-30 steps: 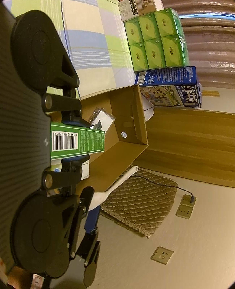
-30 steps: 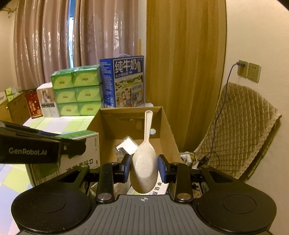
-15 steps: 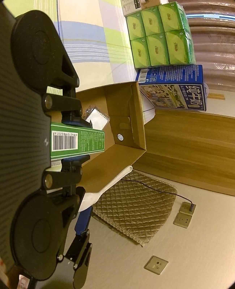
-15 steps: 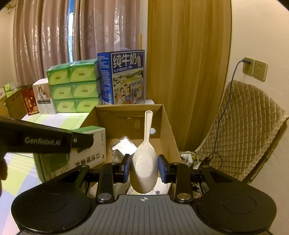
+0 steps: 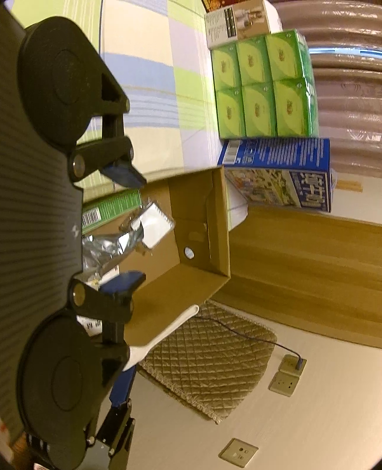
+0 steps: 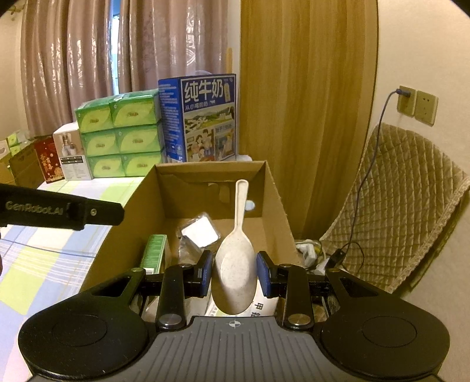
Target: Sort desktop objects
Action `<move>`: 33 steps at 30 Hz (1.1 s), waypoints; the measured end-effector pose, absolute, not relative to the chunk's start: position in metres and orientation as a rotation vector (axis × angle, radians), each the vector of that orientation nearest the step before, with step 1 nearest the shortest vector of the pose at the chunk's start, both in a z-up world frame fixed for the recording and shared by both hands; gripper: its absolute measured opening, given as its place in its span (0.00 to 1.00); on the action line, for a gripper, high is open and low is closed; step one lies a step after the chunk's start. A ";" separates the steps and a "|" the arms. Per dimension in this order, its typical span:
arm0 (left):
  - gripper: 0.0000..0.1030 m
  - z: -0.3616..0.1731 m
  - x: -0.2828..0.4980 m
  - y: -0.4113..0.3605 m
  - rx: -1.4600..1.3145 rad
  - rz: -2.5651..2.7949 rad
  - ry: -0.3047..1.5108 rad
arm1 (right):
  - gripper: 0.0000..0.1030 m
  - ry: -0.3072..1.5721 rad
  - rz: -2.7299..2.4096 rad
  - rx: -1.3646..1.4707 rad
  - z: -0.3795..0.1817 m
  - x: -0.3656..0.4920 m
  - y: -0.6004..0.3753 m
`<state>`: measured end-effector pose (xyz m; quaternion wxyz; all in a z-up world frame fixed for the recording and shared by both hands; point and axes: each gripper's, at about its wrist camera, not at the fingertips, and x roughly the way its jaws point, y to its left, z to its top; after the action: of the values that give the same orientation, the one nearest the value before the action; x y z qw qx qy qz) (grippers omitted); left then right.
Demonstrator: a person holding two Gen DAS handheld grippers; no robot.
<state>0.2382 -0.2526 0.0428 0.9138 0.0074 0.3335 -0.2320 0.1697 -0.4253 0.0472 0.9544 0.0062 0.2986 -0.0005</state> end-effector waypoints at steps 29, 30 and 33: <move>0.99 0.052 0.187 -0.195 -0.041 -0.400 0.639 | 0.83 0.605 -0.008 0.139 0.067 0.120 -0.436; 0.99 0.053 0.182 -0.194 -0.047 -0.402 0.642 | 0.85 0.603 -0.009 0.136 0.070 0.115 -0.435; 0.99 0.055 0.166 -0.191 -0.044 -0.391 0.650 | 0.94 0.603 -0.007 0.119 0.077 0.101 -0.430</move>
<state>0.1662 -0.1915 0.0546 0.9287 -0.0217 0.3172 -0.1908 0.1005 -0.4304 0.0775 0.9531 0.0587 0.2967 -0.0034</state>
